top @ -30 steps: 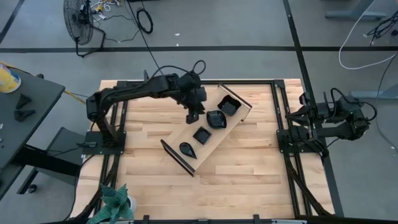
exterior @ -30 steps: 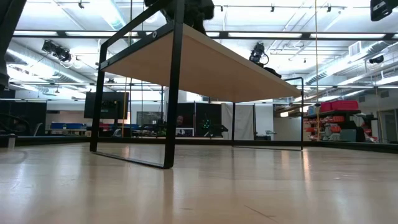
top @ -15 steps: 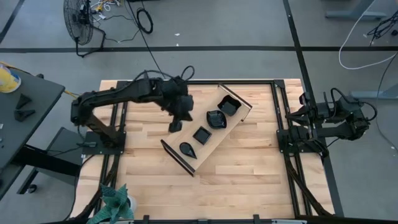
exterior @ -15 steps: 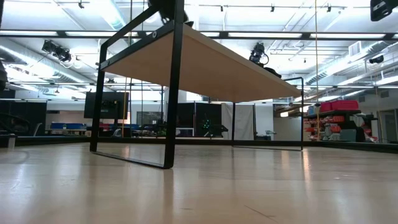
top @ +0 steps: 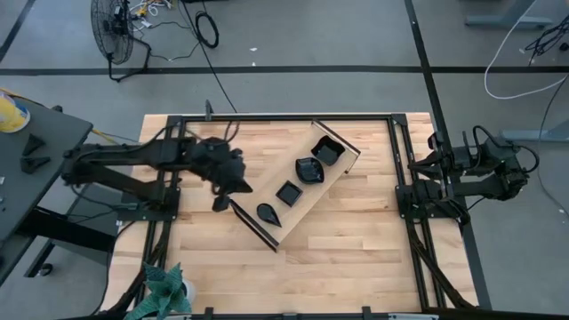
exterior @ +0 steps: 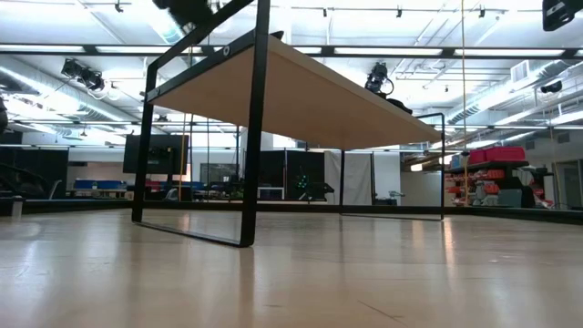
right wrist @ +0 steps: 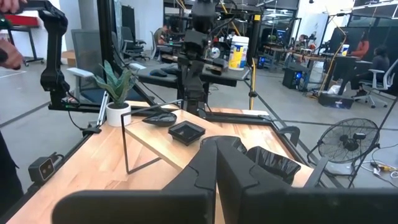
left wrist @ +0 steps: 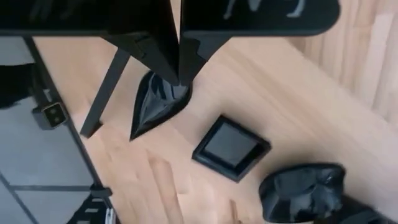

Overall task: Pick & Place Mini shaped plates
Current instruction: Return to Home Position

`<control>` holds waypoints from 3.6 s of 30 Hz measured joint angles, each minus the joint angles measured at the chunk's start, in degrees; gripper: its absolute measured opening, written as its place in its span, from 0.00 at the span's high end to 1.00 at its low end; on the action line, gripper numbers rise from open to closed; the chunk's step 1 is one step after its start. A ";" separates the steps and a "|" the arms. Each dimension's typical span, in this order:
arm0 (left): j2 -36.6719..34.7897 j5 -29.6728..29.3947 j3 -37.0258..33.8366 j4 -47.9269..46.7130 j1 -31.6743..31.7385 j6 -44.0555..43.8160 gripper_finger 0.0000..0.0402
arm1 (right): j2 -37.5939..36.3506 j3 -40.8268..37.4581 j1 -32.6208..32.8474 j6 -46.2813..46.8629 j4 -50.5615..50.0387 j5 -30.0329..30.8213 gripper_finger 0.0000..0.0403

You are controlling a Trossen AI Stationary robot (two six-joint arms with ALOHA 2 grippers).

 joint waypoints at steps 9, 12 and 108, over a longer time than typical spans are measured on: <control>-11.91 -3.13 -14.90 10.50 -0.66 -4.54 0.99 | 0.00 0.00 0.01 0.01 0.00 0.00 0.97; -15.48 -3.11 -20.16 15.68 -0.68 -4.52 0.98 | -0.01 0.01 -0.01 0.01 0.01 0.00 0.97; -67.47 -4.49 -65.88 41.88 -0.61 1.55 0.99 | -0.01 0.02 -0.01 0.01 0.00 0.00 0.97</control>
